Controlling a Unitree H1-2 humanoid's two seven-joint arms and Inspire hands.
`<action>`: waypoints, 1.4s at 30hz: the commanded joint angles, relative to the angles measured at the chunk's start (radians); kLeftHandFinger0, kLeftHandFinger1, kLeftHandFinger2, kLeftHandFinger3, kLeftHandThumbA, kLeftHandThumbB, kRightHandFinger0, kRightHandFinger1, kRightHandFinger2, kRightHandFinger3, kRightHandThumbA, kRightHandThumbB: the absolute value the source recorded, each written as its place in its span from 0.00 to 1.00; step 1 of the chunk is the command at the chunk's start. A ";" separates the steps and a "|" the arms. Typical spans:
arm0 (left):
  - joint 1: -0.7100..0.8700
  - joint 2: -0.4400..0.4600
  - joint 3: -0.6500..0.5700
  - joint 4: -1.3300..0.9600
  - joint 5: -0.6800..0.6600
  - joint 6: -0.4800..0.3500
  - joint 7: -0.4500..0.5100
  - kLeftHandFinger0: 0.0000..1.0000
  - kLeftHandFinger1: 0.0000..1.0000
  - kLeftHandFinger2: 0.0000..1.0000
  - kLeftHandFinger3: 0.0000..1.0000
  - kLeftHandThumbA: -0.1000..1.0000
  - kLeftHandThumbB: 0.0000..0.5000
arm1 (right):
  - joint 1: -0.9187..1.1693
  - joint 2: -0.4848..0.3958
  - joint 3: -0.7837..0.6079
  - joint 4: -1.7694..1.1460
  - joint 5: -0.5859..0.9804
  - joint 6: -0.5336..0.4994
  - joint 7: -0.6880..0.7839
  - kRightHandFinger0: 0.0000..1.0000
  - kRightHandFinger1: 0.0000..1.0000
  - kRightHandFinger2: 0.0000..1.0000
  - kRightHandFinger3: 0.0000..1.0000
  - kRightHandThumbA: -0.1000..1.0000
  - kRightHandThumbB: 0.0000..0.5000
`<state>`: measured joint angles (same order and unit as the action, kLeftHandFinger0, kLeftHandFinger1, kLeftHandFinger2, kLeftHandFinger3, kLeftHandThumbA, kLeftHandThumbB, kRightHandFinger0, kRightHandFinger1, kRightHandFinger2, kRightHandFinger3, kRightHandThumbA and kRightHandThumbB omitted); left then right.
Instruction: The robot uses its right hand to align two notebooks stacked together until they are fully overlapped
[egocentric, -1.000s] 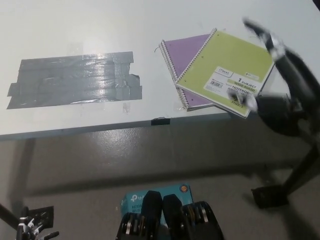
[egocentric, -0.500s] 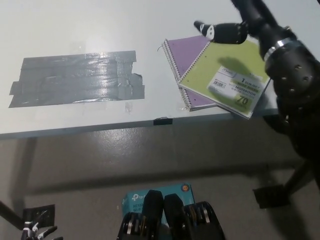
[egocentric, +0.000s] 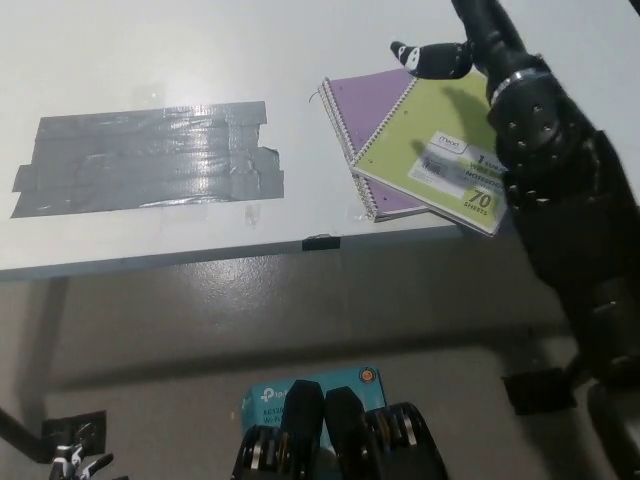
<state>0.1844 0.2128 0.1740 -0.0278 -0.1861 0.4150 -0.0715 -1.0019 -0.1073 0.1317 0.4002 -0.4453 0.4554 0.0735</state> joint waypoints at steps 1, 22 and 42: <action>0.014 0.022 -0.007 -0.024 0.011 -0.044 -0.024 0.67 0.72 0.87 1.00 1.00 0.24 | -0.083 0.045 -0.076 0.063 0.028 -0.045 -0.171 1.00 1.00 1.00 1.00 0.70 0.28; 0.015 0.062 -0.064 -0.016 0.021 -0.064 -0.074 0.69 0.78 0.87 1.00 1.00 0.38 | 0.008 0.036 -0.081 0.296 0.028 -0.276 -0.360 1.00 1.00 0.89 1.00 0.58 0.34; 0.001 0.070 -0.068 -0.020 0.008 -0.101 -0.119 0.83 0.81 0.85 1.00 1.00 0.81 | 0.130 -0.102 0.138 0.340 -0.049 -0.161 -0.248 1.00 1.00 1.00 1.00 0.93 0.23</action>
<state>0.1886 0.2549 0.1070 -0.0286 -0.1718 0.3744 -0.1534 -0.8590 -0.1681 0.2661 0.7401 -0.4716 0.2731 -0.1906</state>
